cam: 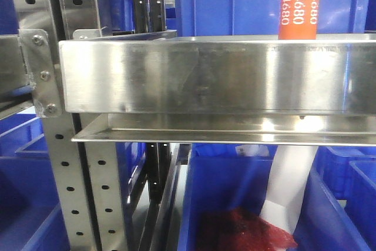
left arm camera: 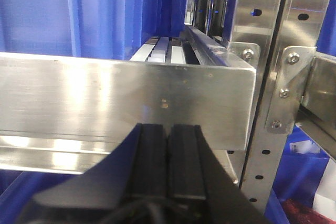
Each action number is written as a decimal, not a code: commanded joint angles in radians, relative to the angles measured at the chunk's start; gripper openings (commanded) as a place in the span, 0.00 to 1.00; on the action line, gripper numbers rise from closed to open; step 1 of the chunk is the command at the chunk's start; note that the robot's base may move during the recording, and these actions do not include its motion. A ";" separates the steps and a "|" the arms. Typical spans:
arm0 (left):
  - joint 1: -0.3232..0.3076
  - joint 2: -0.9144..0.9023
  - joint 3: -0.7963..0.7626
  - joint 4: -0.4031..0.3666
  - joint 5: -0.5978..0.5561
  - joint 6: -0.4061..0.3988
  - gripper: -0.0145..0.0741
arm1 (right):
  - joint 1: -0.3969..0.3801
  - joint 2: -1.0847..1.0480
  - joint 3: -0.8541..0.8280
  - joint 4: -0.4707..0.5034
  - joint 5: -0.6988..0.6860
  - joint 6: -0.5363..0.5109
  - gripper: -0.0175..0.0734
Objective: Grab orange capacitor from left shelf to right conveyor
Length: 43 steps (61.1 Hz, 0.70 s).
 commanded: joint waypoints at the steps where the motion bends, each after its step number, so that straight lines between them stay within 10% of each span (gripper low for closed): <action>1: -0.007 -0.012 -0.004 -0.002 -0.091 -0.002 0.02 | -0.008 -0.014 -0.004 -0.002 -0.089 -0.008 0.25; 43: -0.007 -0.012 -0.004 -0.002 -0.091 -0.002 0.02 | -0.008 -0.014 -0.004 -0.002 -0.089 -0.008 0.25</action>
